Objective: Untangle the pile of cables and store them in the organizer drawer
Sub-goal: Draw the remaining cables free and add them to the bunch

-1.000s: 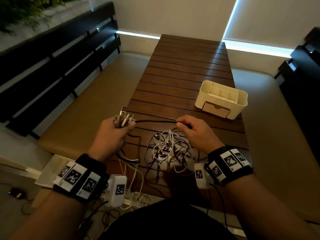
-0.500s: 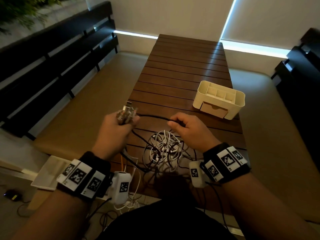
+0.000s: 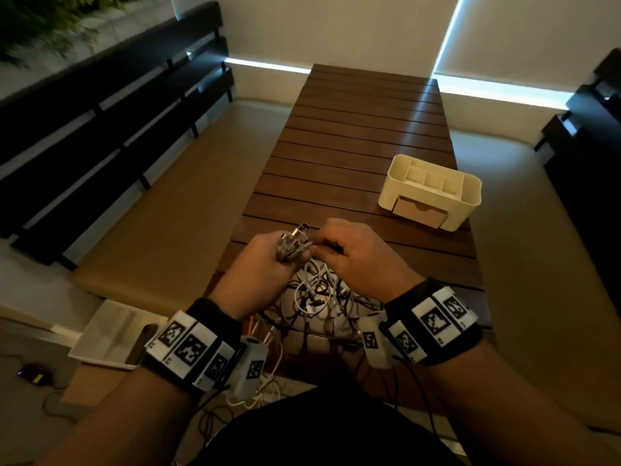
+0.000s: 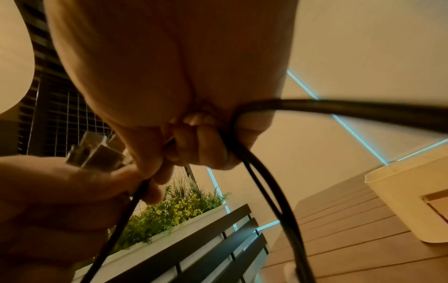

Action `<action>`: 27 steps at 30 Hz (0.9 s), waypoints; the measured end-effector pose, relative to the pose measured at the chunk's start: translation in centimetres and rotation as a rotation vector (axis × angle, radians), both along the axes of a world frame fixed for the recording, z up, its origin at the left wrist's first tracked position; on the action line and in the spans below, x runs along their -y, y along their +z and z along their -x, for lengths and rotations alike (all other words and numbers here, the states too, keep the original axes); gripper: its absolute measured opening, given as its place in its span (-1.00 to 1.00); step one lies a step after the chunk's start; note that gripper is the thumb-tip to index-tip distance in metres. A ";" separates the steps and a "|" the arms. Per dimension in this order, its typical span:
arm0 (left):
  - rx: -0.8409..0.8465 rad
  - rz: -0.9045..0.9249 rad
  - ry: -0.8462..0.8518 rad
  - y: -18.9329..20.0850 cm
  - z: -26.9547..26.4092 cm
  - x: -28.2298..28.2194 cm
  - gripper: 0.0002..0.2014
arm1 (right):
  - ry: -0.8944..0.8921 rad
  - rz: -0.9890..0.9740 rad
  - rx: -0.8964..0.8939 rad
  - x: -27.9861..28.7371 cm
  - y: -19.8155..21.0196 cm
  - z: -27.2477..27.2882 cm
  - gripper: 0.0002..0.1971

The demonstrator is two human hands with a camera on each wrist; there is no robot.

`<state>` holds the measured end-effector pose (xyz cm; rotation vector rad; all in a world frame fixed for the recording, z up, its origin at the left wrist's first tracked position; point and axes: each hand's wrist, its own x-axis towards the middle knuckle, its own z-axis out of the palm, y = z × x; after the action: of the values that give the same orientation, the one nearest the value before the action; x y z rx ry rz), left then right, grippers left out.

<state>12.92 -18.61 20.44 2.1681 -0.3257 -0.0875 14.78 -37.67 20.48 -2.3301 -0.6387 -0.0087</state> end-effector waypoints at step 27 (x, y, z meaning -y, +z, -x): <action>-0.065 0.024 -0.009 0.4 0.5 0.8 -0.81 | -0.044 -0.189 -0.425 1.4 1.4 -0.4 -0.86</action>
<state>12.45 -19.45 20.84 2.1349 -0.2980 -0.1586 15.17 -39.02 21.90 -2.0726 -0.3558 0.3802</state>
